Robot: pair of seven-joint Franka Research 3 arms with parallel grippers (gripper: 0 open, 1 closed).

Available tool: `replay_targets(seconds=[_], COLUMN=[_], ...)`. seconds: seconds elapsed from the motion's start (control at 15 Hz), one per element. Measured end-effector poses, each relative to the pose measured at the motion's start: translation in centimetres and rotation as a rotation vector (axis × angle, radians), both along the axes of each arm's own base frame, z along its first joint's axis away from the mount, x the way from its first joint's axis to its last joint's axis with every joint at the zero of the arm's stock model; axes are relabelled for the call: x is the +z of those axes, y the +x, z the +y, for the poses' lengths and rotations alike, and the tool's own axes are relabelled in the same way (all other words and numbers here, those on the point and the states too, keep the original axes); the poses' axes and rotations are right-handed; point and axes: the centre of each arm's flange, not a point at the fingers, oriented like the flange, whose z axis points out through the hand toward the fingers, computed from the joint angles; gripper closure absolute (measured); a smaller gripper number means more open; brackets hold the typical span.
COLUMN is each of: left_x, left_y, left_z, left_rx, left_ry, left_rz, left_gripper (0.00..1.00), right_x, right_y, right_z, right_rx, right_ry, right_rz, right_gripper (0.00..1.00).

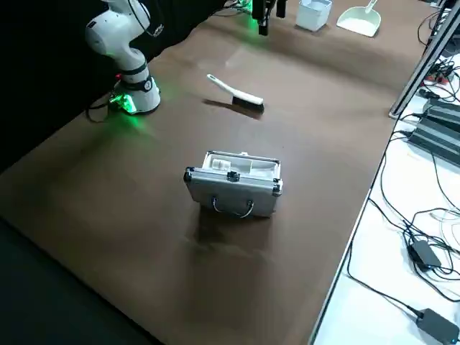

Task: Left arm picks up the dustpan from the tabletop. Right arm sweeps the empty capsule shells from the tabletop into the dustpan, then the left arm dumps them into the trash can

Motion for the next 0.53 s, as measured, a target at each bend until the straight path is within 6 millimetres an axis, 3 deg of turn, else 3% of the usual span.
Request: replay_targets(seconds=[0.27,0.53], left_x=[-0.1,0.0], left_y=[-0.1,-0.2], left_z=[0.0,-1.3], left_rx=[0.001,-0.023], left_ry=[0.03,0.049], left_rz=[0.011,0.016], left_gripper=[0.0,0.0], right_x=[0.0,-0.1], right_y=[0.0,-0.1], right_z=[0.0,0.0], right_rx=[0.0,0.0], right_ry=[0.0,0.0], right_rz=[0.004,0.006], right_gripper=[0.02,0.02])
